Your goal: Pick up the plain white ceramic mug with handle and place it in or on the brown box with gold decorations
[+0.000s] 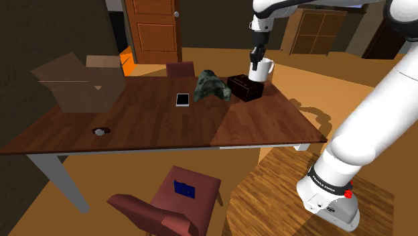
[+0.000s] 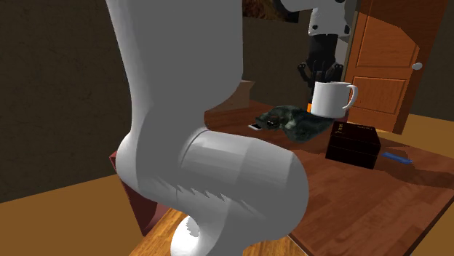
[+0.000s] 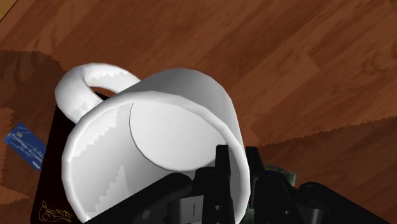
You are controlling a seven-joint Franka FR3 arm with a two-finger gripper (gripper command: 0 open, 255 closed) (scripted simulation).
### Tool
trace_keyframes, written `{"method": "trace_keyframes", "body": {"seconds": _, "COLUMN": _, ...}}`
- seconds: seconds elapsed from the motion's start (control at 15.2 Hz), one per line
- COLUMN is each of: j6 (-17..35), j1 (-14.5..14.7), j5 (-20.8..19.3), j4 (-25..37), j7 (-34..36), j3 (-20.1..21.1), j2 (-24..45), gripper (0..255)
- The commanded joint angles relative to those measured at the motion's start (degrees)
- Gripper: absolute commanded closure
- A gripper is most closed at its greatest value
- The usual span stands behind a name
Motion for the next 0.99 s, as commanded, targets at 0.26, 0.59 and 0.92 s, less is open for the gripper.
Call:
{"method": "trace_keyframes", "body": {"seconds": 0.26, "j6": -3.19, "j1": -2.44, "j5": 3.1, "j4": 16.39, "j7": -6.29, "j3": -3.01, "j2": 13.48, "gripper": 255}}
{"method": "trace_keyframes", "body": {"seconds": 0.59, "j6": -8.35, "j1": -6.17, "j5": 6.81, "j4": 33.8, "j7": -10.96, "j3": -4.42, "j2": 26.24, "gripper": 255}}
{"method": "trace_keyframes", "body": {"seconds": 0.92, "j6": -13.82, "j1": -10.4, "j5": 9.81, "j4": 50.22, "j7": -13.41, "j3": -4.39, "j2": 37.45, "gripper": 255}}
